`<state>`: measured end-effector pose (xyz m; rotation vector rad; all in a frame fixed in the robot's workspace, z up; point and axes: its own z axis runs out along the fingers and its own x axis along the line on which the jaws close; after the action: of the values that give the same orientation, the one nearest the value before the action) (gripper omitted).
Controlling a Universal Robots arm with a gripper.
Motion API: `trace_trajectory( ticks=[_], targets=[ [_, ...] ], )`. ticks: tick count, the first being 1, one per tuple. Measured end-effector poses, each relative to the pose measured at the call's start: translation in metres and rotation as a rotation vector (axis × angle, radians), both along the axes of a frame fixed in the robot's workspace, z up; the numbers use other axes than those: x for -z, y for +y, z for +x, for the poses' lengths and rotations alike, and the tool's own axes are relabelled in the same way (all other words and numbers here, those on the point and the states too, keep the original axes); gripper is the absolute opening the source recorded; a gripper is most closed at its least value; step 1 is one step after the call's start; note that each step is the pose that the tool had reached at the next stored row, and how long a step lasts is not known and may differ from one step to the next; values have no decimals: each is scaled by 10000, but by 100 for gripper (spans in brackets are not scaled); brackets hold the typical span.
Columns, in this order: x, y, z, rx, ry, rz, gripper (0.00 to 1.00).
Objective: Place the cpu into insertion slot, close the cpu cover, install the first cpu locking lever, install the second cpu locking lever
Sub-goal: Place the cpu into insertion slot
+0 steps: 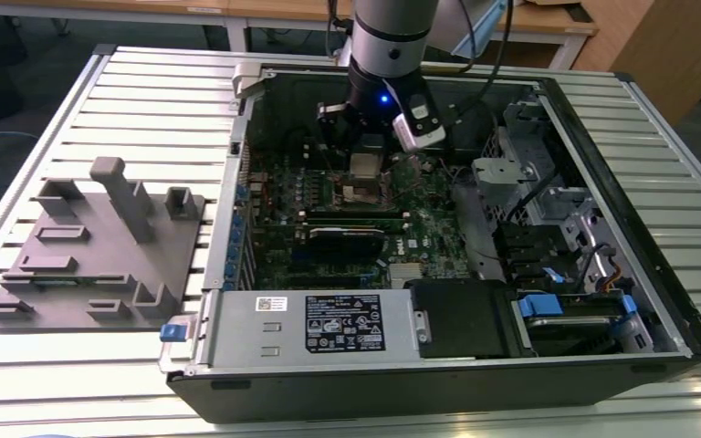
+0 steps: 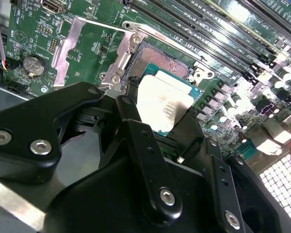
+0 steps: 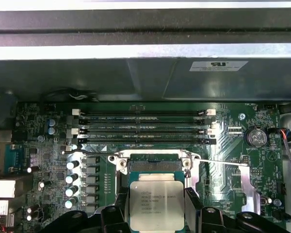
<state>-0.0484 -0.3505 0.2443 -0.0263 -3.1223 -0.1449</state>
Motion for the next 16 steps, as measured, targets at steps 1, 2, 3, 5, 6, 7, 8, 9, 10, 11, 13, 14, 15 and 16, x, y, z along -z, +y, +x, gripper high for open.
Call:
trace_trajectory(
  ticks=[1,2,3,5,6,7,8,9,10,11,13,14,15,16],
  targets=[
    [0,1,0,1,0,0,54],
    [1,2,0,0,0,0,54],
    [5,4,0,0,0,0,54],
    [23,4,0,0,1,0,54],
    [33,4,0,0,0,0,54],
    [42,4,0,1,0,0,54],
    [49,4,0,1,0,0,54],
    [57,4,0,0,1,0,54],
    [64,4,0,1,1,-1,54],
    [72,4,0,1,1,-1,54],
    [78,3,0,1,1,-2,54],
    [78,3,0,1,2,-4,54],
    [79,3,0,1,2,-3,54],
    [82,4,0,1,1,-1,54]
  ],
)
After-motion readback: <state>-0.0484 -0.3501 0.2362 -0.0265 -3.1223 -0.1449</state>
